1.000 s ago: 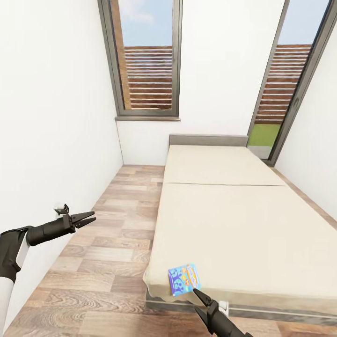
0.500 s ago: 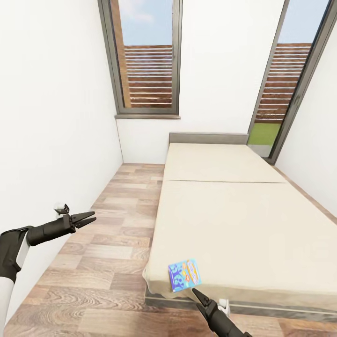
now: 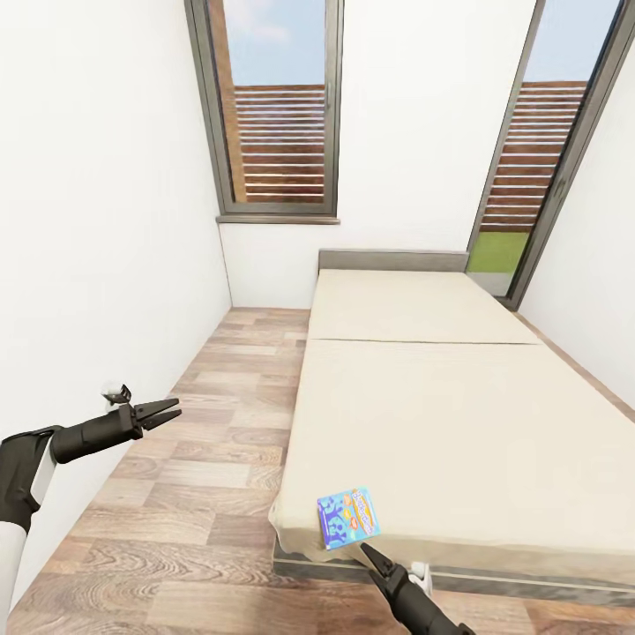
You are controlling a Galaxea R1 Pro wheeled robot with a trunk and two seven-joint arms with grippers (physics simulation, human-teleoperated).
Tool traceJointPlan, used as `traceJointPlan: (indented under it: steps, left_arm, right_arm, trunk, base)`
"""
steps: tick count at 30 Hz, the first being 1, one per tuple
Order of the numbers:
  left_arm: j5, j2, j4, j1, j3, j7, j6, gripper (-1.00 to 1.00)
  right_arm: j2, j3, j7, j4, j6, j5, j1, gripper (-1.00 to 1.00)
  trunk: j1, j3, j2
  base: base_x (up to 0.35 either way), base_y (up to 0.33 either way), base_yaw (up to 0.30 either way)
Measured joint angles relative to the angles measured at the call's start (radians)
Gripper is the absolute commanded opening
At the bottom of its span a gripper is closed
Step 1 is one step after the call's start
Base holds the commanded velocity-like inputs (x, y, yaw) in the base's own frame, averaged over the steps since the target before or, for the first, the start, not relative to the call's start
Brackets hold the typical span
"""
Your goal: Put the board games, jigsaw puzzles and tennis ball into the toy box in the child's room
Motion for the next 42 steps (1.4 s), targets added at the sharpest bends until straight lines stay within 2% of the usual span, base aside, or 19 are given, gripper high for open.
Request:
traceJointPlan:
  steps: [12,24,32,42]
  left_arm:
    - [0.0,0.0,0.0,0.0,0.0,0.0,0.0,1.0]
    - [0.0,0.0,0.0,0.0,0.001,0.0,0.0,1.0]
    - [0.0,0.0,0.0,0.0,0.001,0.0,0.0,1.0]
    - [0.0,0.0,0.0,0.0,0.001,0.0,0.0,1.0]
  right_arm:
    - [0.007,0.0,0.012,-0.007,0.001,0.005,0.0,1.0]
    - [0.01,0.0,0.119,-0.008,0.0,0.003,-0.001,1.0]
    - [0.01,0.0,0.132,-0.008,-0.005,0.004,-0.001,1.0]
    - [0.01,0.0,0.134,-0.009,-0.007,0.003,-0.001,1.0]
  trunk:
    - [0.0,0.0,0.0]
    - [0.0,0.0,0.0]
    - [0.031,-0.025,-0.056]
    - [0.031,-0.025,-0.056]
  base:
    - [0.0,0.0,0.0]
    - [0.0,0.0,0.0]
    - [0.0,0.0,0.0]
    - [0.0,0.0,0.0]
